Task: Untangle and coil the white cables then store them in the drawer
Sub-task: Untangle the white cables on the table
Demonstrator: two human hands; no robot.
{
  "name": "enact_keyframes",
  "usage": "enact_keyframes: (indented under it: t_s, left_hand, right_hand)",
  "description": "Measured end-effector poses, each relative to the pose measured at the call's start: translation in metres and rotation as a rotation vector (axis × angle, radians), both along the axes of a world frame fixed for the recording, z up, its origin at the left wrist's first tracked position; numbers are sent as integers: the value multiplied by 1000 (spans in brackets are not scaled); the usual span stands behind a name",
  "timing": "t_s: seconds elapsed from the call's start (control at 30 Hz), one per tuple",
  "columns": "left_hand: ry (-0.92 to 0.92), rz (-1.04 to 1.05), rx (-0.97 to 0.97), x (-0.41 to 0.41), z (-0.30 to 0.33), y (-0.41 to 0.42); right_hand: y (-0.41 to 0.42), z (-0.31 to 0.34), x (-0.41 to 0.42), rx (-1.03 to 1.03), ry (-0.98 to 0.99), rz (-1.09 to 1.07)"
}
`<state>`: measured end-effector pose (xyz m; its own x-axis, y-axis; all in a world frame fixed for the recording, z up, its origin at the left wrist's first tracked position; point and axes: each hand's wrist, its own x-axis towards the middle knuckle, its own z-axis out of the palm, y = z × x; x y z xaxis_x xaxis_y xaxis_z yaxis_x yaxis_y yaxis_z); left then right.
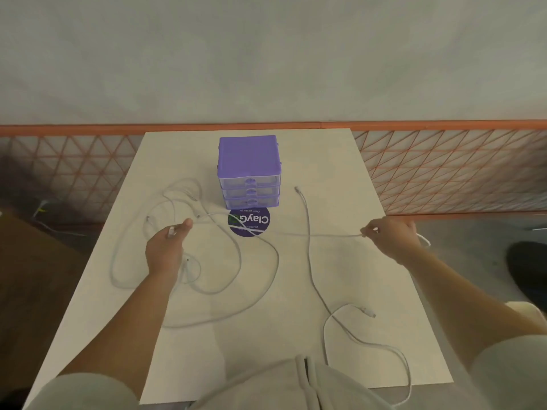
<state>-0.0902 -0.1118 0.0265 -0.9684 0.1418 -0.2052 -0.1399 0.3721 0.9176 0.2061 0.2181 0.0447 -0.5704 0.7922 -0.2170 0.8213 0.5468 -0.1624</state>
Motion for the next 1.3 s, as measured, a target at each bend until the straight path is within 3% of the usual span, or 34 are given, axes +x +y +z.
enact_keyframes:
  t_s: [0.3,0.57,0.73,0.9,1.13,1.2,1.3]
  left_hand:
    - [-36,-107,66,7,15,14]
    - [-140,-246,178,17,34,39]
    - [-166,-227,249,9,39,41]
    - [-126,-119,163,-2,26,26]
    - [-92,-219,28,1,5,11]
    - [-92,-245,26,9,5,18]
    - [-91,-312,3,19,8,28]
  right_hand:
    - [-30,-30,-18,-129,-8,-7]
    - [-121,-11,-93,-513,389,225]
    - [-145,-6,-109,-741,443,175]
    - [-125,-2,-87,-567,470,-22]
    - [-86,-14,-50,-134,29,-26]
    - [-88,-18,-57,-160,-4,-21]
    - [-104,-18,-81,-490,145,-41]
